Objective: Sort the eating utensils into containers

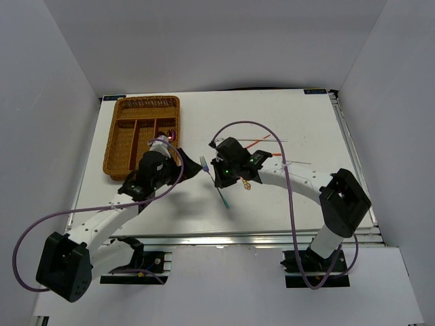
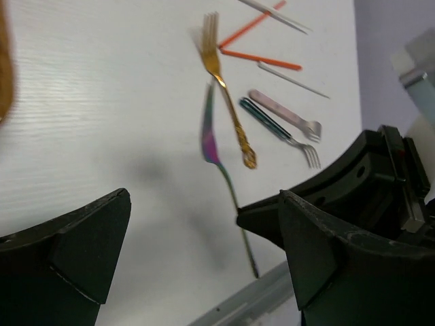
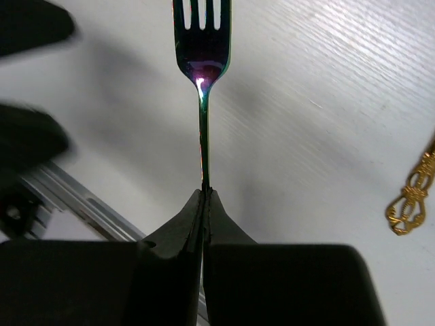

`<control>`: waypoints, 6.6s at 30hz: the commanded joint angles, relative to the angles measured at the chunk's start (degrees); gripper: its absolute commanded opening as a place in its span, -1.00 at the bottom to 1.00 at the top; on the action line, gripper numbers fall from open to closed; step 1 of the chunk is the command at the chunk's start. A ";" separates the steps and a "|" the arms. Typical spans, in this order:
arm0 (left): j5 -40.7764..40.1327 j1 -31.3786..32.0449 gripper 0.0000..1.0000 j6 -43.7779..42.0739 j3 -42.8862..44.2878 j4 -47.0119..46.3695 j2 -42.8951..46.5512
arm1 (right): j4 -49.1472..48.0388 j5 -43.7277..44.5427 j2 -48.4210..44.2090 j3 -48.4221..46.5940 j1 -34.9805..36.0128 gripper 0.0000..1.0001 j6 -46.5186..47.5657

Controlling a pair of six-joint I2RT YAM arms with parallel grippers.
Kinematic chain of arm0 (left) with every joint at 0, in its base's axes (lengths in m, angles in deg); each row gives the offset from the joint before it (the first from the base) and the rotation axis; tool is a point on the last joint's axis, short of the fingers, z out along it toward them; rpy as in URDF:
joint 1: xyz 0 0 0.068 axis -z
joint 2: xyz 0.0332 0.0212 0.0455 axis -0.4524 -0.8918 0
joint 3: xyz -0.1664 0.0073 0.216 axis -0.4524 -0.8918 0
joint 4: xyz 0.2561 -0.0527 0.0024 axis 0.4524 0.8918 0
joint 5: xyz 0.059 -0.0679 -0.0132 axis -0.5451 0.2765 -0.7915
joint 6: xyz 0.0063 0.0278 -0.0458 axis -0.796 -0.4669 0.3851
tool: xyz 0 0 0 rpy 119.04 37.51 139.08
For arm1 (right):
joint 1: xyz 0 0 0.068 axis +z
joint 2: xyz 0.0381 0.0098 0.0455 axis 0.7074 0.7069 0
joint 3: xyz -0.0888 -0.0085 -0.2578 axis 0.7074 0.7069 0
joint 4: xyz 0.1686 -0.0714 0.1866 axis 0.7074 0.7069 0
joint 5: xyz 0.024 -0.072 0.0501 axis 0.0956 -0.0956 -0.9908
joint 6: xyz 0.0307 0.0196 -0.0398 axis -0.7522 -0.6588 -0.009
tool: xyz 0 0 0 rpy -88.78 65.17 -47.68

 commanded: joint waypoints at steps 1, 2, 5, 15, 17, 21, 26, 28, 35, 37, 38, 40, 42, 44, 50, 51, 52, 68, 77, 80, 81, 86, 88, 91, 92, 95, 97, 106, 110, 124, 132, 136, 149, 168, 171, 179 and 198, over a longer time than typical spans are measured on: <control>0.32 3.13 0.96 5.93 0.89 -7.18 -1.70 | -3.01 1.80 -2.17 -4.08 1.81 -1.00 -5.40; 0.05 3.48 0.96 6.45 0.37 -7.97 -1.98 | -3.36 1.54 -1.99 -4.34 2.17 -1.00 -5.57; -0.30 3.75 0.91 7.69 -0.34 -8.68 -2.77 | -2.49 1.10 -0.94 -6.63 4.18 -1.00 -5.40; -2.67 3.83 -0.20 7.43 -0.17 -6.49 -5.84 | -2.14 2.06 0.20 -10.59 6.21 -1.00 -5.93; -3.29 3.75 -0.66 6.73 0.53 -5.08 -5.85 | -1.96 2.24 0.38 -11.20 6.21 -1.00 -5.93; -6.36 3.66 -1.00 -0.97 6.06 3.60 -5.84 | -0.91 5.48 -0.49 -10.94 6.21 -0.52 -6.19; -29.18 2.08 -1.00 -14.53 21.41 22.48 -13.13 | 0.14 10.05 -6.28 -5.77 4.99 0.72 -6.37; -30.63 -1.69 -1.00 -18.31 24.95 24.80 -17.16 | 0.50 11.73 -8.22 -3.83 4.28 0.78 -6.37; -39.12 -11.63 -1.00 -28.69 47.71 33.76 -35.33 | 2.52 13.40 -17.98 3.82 1.91 0.79 -4.09; -40.11 -13.30 -1.00 -30.71 53.87 33.78 -39.49 | 2.96 14.10 -21.22 6.54 1.47 0.79 -3.47; -41.42 -13.74 -1.00 -31.33 55.19 32.21 -42.90 | 2.96 14.80 -22.28 7.60 1.38 0.79 -3.21; -43.09 -13.92 -1.00 -33.96 58.45 30.79 -47.56 | 2.87 15.51 -25.18 10.23 0.85 0.79 -3.03; -44.06 -14.27 -1.00 -36.15 60.29 30.09 -50.12 | 3.22 15.42 -26.42 11.29 0.41 0.79 -2.85; -43.90 -14.97 -1.00 -37.65 61.53 28.69 -52.24 | 3.75 15.25 -27.65 12.17 0.32 0.79 -2.33; -43.46 -15.77 -0.56 -38.46 62.15 27.63 -55.68 | 2.97 14.72 -27.92 12.27 0.24 0.79 -1.88; -43.37 -15.77 -0.44 -38.37 61.63 27.19 -55.51 | 2.61 14.37 -27.48 12.18 0.24 0.79 -1.62; -44.06 -15.77 -0.32 -38.28 61.01 26.66 -55.07 | 2.35 14.19 -26.18 12.09 0.24 0.79 -1.45; -41.18 -16.73 0.96 -26.26 61.28 39.48 -35.83 | 4.99 16.13 -4.46 0.84 -5.47 0.57 2.24; -35.19 -16.64 0.96 -24.74 26.14 26.92 -3.58 | 4.62 8.92 9.77 -10.56 -12.33 -0.06 8.30; -35.72 -16.65 0.96 -24.31 19.81 26.13 1.70 | 6.03 9.36 14.17 -13.83 -12.51 -0.10 10.07; -35.46 -16.64 0.96 -24.22 18.65 25.78 2.67 | 6.04 9.62 15.66 -15.06 -12.60 -0.11 10.33; -35.90 -16.64 0.96 -23.43 14.43 26.39 6.80 | 6.57 8.92 19.71 -17.70 -12.77 -0.22 10.16; -35.46 -16.64 0.96 -23.34 14.07 26.39 7.51 | 6.83 9.88 21.47 -18.06 -12.86 -0.25 10.07; -34.67 -16.56 0.97 -23.07 13.55 26.39 8.13 | 7.00 9.54 23.14 -17.80 -13.04 -0.38 9.89; -34.58 -16.64 0.96 -23.07 13.63 26.39 7.96 | 7.00 9.45 23.67 -17.53 -13.12 -0.39 9.72; -33.79 -16.64 0.96 -23.07 13.63 26.39 7.25 | 6.30 8.92 24.02 -15.95 -13.39 -0.42 9.19; -33.35 -16.56 0.96 -23.07 13.63 26.39 6.64 | 6.04 7.96 24.29 -14.99 -13.56 -0.56 9.01; -12.48 -16.56 0.96 -22.90 11.45 21.31 7.17 | 3.94 0.00 19.82 -9.72 -12.95 -1.00 7.08; 7.93 -16.64 0.96 -16.23 8.19 11.32 3.74 | -3.09 -6.89 9.64 -3.92 -12.33 -1.00 4.54; 16.75 -0.83 0.96 10.15 -2.72 -30.65 -5.31 | -11.10 -14.20 -8.48 2.07 -8.21 -1.00 -4.70; 12.71 1.20 0.80 9.89 -1.92 -30.91 -9.27 | -9.52 -13.05 -11.31 0.84 -5.57 -1.00 -5.05; 12.35 1.28 0.60 9.45 -1.22 -30.56 -11.11 | -9.34 -12.79 -11.66 0.84 -4.25 -1.00 -5.14; 11.93 1.81 -1.00 2.60 5.01 -21.97 -15.69 | -12.16 -11.13 -12.01 2.94 -4.24 -1.00 -5.49; -25.78 -9.78 -1.00 -34.58 61.69 42.29 -41.61 | -3.99 -5.33 -34.24 18.33 -18.39 0.79 0.75; -33.06 -11.02 -1.00 -37.83 68.46 44.48 -46.44 | -1.97 -4.71 -36.00 19.47 -19.80 0.79 2.24; -48.64 -13.83 -1.00 -41.17 83.40 49.42 -58.57 | 0.76 -2.51 -40.83 22.02 -21.56 0.79 4.27; -46.98 -15.41 -1.00 -50.85 74.02 38.61 -62.44 | 0.15 -4.26 -40.93 23.52 -21.74 0.79 4.62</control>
